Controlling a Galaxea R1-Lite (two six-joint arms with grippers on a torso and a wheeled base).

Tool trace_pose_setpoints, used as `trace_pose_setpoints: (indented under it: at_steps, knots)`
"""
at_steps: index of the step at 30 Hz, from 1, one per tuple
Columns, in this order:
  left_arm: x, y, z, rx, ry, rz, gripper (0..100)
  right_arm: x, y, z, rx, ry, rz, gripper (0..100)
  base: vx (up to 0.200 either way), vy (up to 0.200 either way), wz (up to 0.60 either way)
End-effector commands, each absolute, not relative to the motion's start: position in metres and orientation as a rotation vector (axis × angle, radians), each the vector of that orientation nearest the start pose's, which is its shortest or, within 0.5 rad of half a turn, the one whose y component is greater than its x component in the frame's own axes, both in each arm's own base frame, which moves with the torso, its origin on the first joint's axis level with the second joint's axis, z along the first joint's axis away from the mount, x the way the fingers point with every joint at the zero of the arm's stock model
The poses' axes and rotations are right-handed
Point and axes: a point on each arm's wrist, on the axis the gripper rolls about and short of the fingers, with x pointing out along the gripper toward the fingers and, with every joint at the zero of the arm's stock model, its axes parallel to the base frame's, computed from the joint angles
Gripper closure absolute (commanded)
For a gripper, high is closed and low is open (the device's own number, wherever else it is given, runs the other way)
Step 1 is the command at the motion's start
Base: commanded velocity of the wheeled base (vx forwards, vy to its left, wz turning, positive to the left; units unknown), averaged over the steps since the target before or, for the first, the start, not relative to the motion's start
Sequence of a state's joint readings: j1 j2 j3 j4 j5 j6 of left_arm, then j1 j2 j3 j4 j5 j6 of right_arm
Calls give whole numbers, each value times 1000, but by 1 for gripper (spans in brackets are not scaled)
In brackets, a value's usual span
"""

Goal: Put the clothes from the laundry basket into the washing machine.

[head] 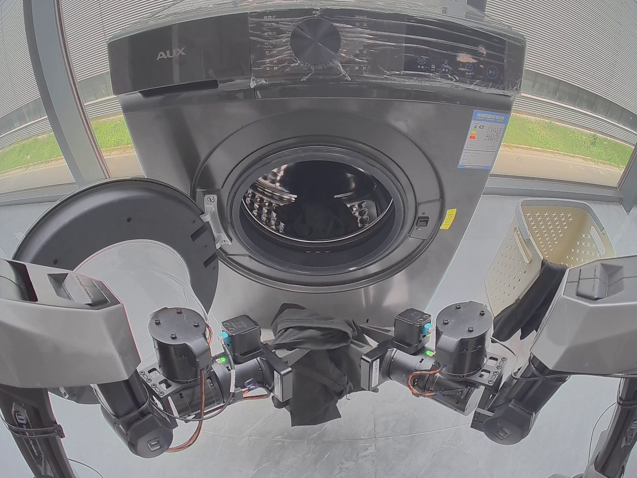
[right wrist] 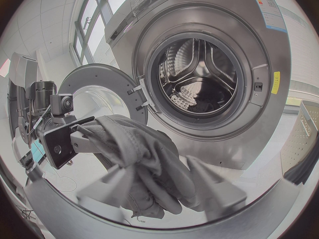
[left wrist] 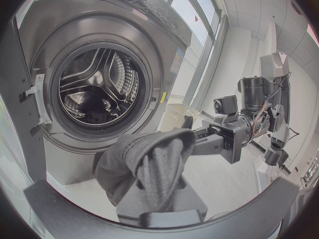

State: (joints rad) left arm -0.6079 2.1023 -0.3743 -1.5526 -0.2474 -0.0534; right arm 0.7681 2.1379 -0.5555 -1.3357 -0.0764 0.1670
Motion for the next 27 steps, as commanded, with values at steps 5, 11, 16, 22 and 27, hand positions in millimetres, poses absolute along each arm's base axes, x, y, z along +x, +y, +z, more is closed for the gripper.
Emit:
trace_pose_setpoints:
  at_steps: [5,11,16,22,27]
  knots:
    - [242,-175,54,-13,210,-851,100,242,230,58,65,269,665,100,0,0,0]
    - [241,-178,53,-15,213,-862,100,236,231,64,72,252,683,100,0,0,0]
    - [241,-179,54,-15,210,-860,100,234,230,62,65,262,688,100,0,0,0]
    - [243,-179,55,-18,201,-850,100,223,230,51,38,315,707,0,0,0,0]
    - [244,-178,56,-21,197,-847,100,220,227,46,22,338,705,0,0,0,0]
